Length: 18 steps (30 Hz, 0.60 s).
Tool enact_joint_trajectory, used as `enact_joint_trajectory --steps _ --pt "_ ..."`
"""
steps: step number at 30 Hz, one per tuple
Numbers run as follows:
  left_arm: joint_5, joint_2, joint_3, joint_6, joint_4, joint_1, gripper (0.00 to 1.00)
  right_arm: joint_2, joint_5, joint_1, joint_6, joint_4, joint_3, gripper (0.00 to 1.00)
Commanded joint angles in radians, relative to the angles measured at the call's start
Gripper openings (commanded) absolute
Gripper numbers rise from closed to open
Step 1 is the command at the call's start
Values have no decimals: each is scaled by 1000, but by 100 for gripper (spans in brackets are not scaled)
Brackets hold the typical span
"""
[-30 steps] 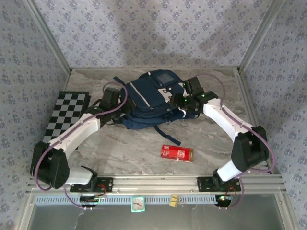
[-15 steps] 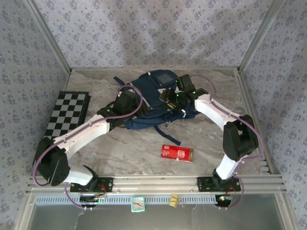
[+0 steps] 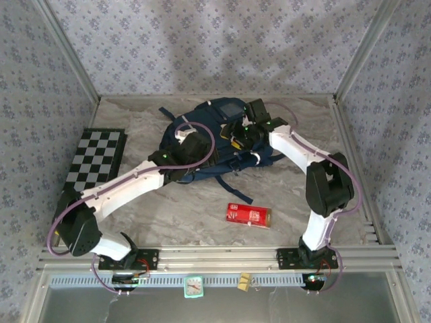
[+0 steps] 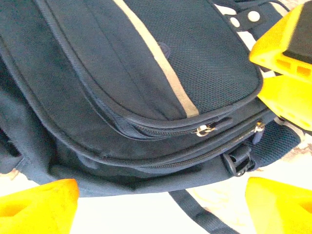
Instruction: Pack books, pencil case, and school supplies into a backpack
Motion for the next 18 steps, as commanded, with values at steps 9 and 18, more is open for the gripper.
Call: enact_joint_trajectory --steps 9,18 --pt "-192 127 112 -131 -134 -32 100 67 -104 0 -17 51 60 19" --pt "-297 285 275 -222 -262 -63 100 60 -113 14 35 136 25 0"
